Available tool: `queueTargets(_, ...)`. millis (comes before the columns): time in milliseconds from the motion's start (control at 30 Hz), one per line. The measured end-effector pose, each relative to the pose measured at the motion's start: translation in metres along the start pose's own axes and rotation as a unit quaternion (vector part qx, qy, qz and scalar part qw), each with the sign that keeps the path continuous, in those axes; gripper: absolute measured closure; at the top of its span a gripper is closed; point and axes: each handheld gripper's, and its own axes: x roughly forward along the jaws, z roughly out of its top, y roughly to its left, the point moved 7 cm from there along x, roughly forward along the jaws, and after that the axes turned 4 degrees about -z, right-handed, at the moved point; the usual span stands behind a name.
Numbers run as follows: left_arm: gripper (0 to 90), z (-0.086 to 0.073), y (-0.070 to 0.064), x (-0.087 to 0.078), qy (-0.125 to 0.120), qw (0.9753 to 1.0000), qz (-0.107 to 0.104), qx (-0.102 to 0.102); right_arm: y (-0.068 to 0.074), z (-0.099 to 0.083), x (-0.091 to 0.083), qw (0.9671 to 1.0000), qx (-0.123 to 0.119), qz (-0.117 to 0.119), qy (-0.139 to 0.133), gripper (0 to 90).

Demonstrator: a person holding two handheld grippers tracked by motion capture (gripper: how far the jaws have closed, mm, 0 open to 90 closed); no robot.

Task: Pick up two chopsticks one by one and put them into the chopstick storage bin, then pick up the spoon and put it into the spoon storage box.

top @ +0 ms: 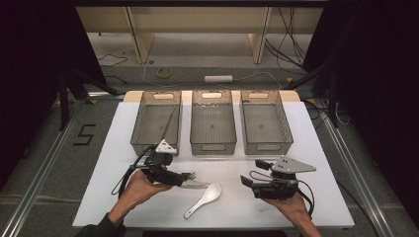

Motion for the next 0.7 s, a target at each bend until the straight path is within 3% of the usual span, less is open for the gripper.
queueTargets(367,18.6,-0.01,-0.016,0.008,0.043,0.9989,0.001,0.019,0.002,-0.002,-0.001,1.0,-0.006,-0.001,0.005,23.1)
queueTargets(633,22.8,-0.018,-0.031,0.018,0.08,0.996,0.0,0.039,-0.001,-0.001,-0.002,1.0,-0.005,-0.001,0.004,23.1)
queueTargets(700,23.8,-0.022,-0.036,0.021,0.094,0.9943,-0.002,0.049,-0.001,-0.001,-0.002,1.0,-0.007,-0.001,0.005,23.1)
